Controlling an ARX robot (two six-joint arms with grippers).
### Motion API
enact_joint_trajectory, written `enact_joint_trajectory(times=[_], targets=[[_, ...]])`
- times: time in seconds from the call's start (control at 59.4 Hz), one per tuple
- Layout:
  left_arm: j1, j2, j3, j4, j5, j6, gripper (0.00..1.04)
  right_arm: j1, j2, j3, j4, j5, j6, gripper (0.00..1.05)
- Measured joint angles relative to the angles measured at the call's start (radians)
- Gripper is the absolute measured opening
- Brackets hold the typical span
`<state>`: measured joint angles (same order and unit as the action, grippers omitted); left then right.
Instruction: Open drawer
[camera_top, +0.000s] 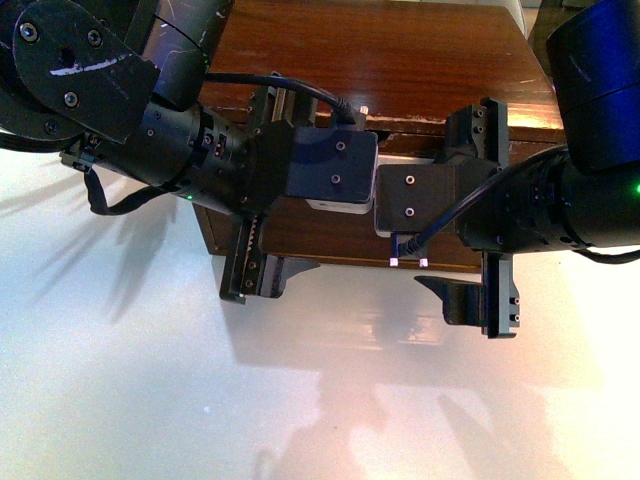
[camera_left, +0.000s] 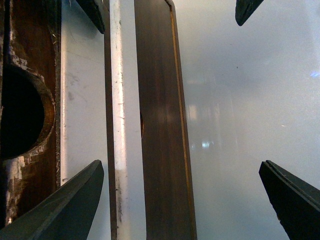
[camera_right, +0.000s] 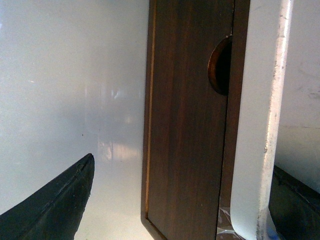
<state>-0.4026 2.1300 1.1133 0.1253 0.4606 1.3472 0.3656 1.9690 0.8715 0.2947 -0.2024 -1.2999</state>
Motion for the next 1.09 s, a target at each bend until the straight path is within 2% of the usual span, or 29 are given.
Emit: enact_joint_trajectory(times=[1.094], targets=[[-0.005,0.011,-0.022,-0.007,-0.013,0.037,0.96,0.012,0.037,0.006,-0.003,-0.01,-0.07,0.96]])
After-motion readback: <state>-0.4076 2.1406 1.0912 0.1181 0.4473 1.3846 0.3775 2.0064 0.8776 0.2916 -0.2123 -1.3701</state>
